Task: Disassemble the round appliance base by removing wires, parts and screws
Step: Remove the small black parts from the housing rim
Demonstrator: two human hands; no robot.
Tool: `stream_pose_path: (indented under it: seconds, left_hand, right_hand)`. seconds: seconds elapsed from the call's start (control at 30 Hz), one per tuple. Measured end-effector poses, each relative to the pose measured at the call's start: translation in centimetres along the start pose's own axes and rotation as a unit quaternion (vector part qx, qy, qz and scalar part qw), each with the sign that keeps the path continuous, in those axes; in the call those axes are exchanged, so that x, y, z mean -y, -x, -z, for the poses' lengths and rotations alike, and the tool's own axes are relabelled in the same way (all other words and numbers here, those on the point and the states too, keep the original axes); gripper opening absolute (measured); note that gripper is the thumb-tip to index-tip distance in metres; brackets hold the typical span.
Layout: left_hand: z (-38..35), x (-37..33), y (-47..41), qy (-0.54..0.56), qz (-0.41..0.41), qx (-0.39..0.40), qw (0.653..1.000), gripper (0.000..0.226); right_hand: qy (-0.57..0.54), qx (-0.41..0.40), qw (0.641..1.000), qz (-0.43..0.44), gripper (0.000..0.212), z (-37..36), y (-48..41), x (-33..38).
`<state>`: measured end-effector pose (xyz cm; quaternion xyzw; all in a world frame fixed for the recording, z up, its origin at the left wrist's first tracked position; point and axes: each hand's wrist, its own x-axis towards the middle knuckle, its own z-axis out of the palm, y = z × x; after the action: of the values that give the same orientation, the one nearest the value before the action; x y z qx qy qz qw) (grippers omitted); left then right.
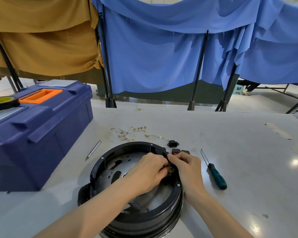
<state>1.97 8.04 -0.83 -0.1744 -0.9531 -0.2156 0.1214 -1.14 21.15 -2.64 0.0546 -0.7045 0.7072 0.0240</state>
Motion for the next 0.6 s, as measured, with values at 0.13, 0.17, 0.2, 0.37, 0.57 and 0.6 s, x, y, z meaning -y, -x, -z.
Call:
stream_pose_path:
  seconds: [0.13, 0.17, 0.2, 0.37, 0.57, 0.6]
  left_hand:
    - [0.15, 0.08, -0.07, 0.005, 0.007, -0.004, 1.000, 0.023]
    - [0.15, 0.02, -0.07, 0.006, 0.006, -0.004, 1.000, 0.023]
    - [0.14, -0.09, -0.05, 0.006, 0.004, -0.003, 1.000, 0.022]
    - [0.20, -0.16, -0.04, 0.008, 0.006, -0.006, 1.000, 0.023]
    - [0.17, -0.44, -0.08, 0.013, 0.010, -0.007, 1.000, 0.023]
    - [0.13, -0.39, -0.09, 0.014, 0.010, -0.008, 1.000, 0.024]
  right_hand:
    - [-0.003, -0.001, 1.000, -0.005, 0.024, -0.07, -0.17, -0.12]
    - [-0.007, -0.002, 1.000, -0.007, 0.024, -0.08, -0.21, -0.17]
    - [-0.010, -0.002, 1.000, -0.008, 0.024, -0.05, -0.24, -0.22]
    - [-0.009, -0.003, 1.000, -0.007, 0.024, -0.05, -0.28, -0.37]
    - [-0.012, -0.002, 1.000, -0.010, 0.025, -0.05, -0.31, -0.30]
    - [-0.012, -0.001, 1.000, -0.010, 0.025, -0.04, -0.30, -0.32]
